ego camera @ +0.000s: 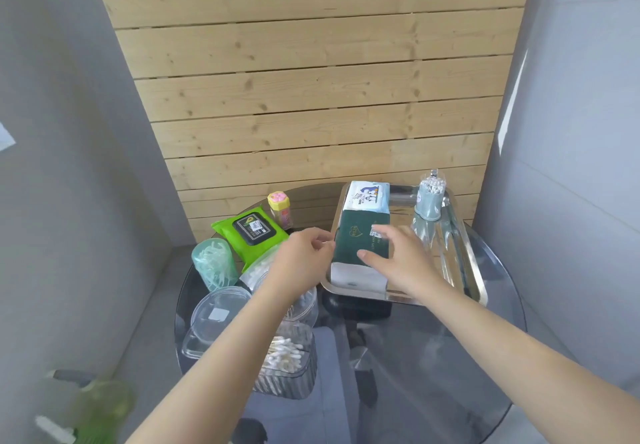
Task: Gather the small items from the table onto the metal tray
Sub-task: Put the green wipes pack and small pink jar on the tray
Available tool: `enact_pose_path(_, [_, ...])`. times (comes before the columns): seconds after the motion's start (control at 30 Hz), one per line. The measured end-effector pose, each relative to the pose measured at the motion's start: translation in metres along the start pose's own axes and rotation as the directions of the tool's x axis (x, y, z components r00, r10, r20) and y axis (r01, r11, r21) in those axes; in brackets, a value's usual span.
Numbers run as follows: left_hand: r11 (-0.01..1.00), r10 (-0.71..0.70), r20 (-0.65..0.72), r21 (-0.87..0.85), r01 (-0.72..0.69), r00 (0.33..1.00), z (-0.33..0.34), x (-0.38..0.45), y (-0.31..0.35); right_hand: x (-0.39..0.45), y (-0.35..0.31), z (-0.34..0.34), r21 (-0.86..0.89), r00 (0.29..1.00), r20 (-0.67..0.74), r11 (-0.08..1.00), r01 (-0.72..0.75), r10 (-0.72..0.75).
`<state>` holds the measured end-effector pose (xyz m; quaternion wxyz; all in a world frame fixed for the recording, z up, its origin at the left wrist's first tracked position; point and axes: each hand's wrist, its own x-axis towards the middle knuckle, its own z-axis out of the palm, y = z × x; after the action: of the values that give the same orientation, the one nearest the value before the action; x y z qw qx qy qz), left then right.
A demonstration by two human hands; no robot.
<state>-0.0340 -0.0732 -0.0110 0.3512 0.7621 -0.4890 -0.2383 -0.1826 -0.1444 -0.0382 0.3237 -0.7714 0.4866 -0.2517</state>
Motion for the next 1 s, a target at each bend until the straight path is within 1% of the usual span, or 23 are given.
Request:
enact_pose_path(0.13, [0.993,-0.019,-0.109,0.114,0.031,0.994,-0.021,-0.008,-0.022,-0.005,-0.021,0.021,-0.04,0.99,0.033,0.99,0.135,-0.134])
enact_pose_path(0.23, [0.983,-0.019,-0.175,0.177,0.05,0.984,-0.03,0.003,-0.04,-0.001,-0.035,0.038,-0.063,0.974,0.098,0.975,0.213,-0.207])
enact_pose_path(0.3, [0.969,-0.048,-0.15,0.233,0.082,0.987,-0.035,0.017,-0.049,0.009,-0.044,0.047,-0.034,0.961,0.155,0.971,0.236,-0.228])
enact_pose_path(0.37, [0.96,-0.101,-0.111,0.251,0.126,0.989,-0.04,0.034,-0.053,0.021,-0.053,0.054,0.007,0.954,0.199,0.973,0.23,-0.227])
enact_pose_path(0.47, [0.95,-0.151,-0.096,0.26,0.171,0.984,-0.052,0.063,-0.054,0.05,-0.066,0.071,-0.003,0.948,0.244,0.978,0.21,-0.203])
enact_pose_path(0.53, [0.926,-0.19,-0.073,0.319,0.203,0.979,-0.06,0.085,-0.057,0.074,-0.073,0.084,-0.024,0.943,0.272,0.979,0.204,-0.19])
enact_pose_path(0.6, [0.88,-0.242,-0.042,0.411,0.237,0.969,-0.067,0.105,-0.065,0.095,-0.079,0.095,-0.066,0.939,0.306,0.98,0.185,-0.157])
enact_pose_path(0.67, [0.819,-0.302,-0.004,0.51,0.262,0.953,-0.075,0.122,-0.073,0.119,-0.085,0.108,-0.164,0.928,0.362,0.975,0.151,-0.083])
enact_pose_path(0.73, [0.779,-0.372,0.063,0.563,0.274,0.926,-0.083,0.132,-0.078,0.135,-0.09,0.119,-0.279,0.904,0.427,0.954,0.105,0.025])
enact_pose_path(0.8, [0.772,-0.427,0.119,0.565,0.293,0.897,-0.089,0.138,-0.083,0.148,-0.092,0.127,-0.334,0.876,0.469,0.941,0.058,0.113])
enact_pose_path(0.83, [0.782,-0.452,0.143,0.538,0.314,0.881,-0.092,0.141,-0.085,0.153,-0.093,0.129,-0.344,0.863,0.483,0.938,0.035,0.145])
enact_pose_path(0.9, [0.827,-0.487,0.191,0.415,0.379,0.852,-0.095,0.148,-0.092,0.159,-0.096,0.132,-0.327,0.836,0.516,0.945,-0.006,0.184])
enact_pose_path(0.93, [0.843,-0.494,0.202,0.351,0.408,0.846,-0.095,0.151,-0.096,0.161,-0.097,0.134,-0.312,0.826,0.526,0.95,-0.033,0.202])
enact_pose_path(1.0, [0.852,-0.501,0.201,0.281,0.441,0.842,-0.097,0.155,-0.103,0.162,-0.098,0.139,-0.287,0.824,0.517,0.954,-0.09,0.233])
